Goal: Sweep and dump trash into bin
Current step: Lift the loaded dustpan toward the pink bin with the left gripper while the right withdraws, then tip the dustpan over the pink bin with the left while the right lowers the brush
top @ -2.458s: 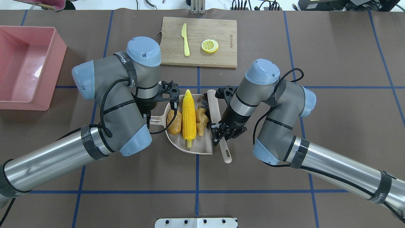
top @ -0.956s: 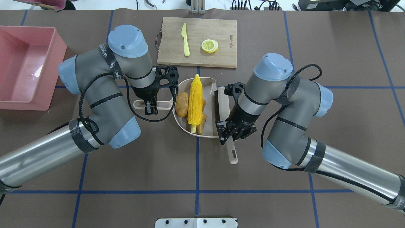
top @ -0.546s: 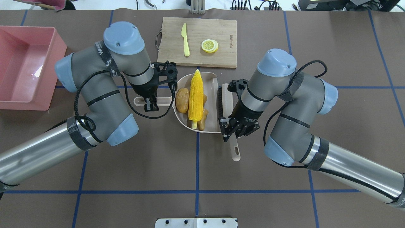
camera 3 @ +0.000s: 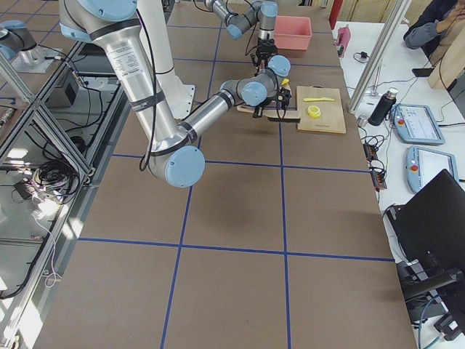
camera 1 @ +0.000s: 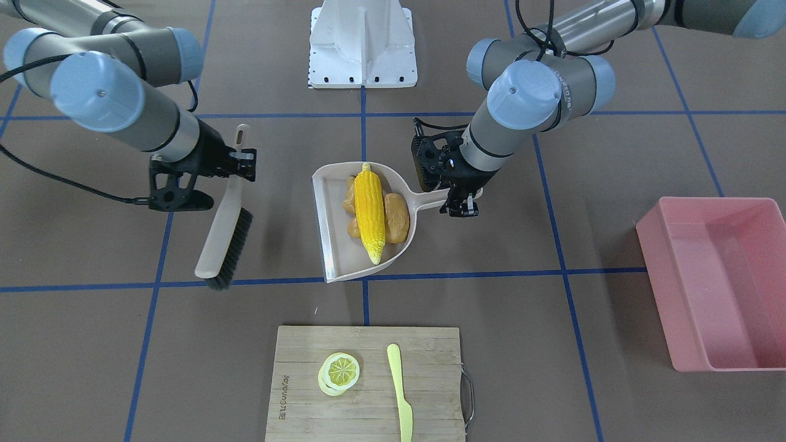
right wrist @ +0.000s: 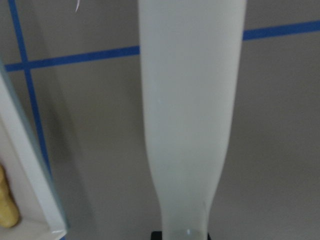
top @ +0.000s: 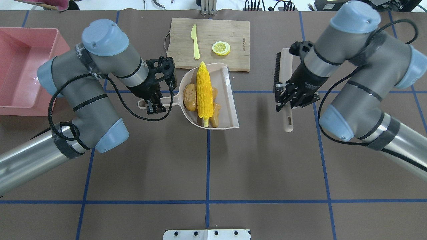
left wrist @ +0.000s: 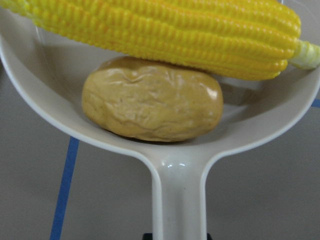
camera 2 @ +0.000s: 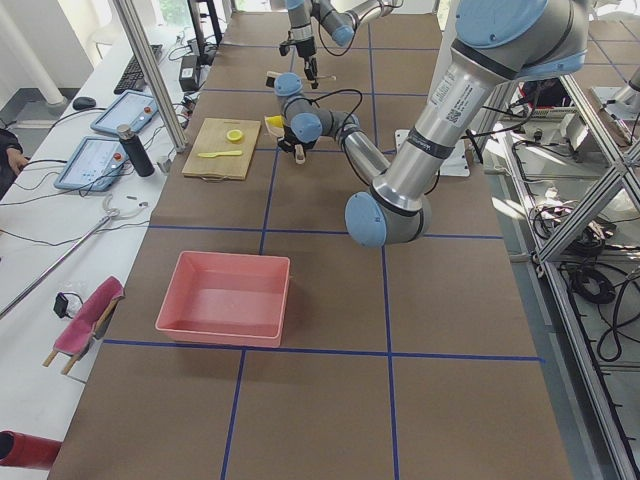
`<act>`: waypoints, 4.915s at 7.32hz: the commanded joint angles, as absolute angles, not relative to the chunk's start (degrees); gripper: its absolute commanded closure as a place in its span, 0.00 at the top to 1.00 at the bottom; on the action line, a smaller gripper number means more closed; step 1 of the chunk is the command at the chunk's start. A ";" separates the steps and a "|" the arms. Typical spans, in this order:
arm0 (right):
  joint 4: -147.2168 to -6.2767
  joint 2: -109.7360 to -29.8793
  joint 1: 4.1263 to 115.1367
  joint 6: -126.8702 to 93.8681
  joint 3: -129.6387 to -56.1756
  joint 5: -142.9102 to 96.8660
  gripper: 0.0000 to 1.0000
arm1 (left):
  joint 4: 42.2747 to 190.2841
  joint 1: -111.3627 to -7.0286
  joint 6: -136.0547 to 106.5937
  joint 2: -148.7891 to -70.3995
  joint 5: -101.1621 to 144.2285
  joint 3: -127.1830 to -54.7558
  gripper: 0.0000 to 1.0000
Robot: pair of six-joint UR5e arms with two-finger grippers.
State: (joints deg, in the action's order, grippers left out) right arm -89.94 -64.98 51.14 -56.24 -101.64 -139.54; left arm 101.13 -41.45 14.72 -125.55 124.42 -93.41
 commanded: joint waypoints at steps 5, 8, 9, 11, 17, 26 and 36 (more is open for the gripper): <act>-100.27 -87.43 64.87 -17.94 -102.57 -140.11 0.00 | 97.43 -62.70 4.83 -113.56 129.45 -109.31 0.00; -99.76 -94.44 61.97 -18.37 -103.34 -140.35 0.00 | 86.52 -73.01 9.20 -110.40 130.16 -113.55 0.00; -100.28 -96.14 59.35 -19.59 -106.06 -140.71 0.00 | 85.70 -75.30 9.49 -107.69 133.39 -113.73 0.00; -99.67 -100.35 53.20 -25.38 -112.03 -141.59 0.00 | 85.43 -82.93 11.67 -101.81 139.98 -113.73 0.00; -95.71 -104.42 51.33 -26.81 -111.98 -134.39 0.00 | 72.92 -95.26 40.89 -88.86 145.90 -113.12 0.00; -95.71 -99.58 51.24 -27.42 -108.11 -134.91 0.18 | 60.38 -98.44 50.89 -97.11 127.47 -102.40 0.00; -95.62 -95.90 56.57 -27.95 -107.40 -135.26 1.00 | 52.38 -80.95 56.07 -99.05 108.28 -101.07 0.00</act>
State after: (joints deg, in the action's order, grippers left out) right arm -95.62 -96.80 53.78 -28.03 -107.36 -135.09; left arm 52.79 -81.27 55.82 -99.02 108.96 -101.04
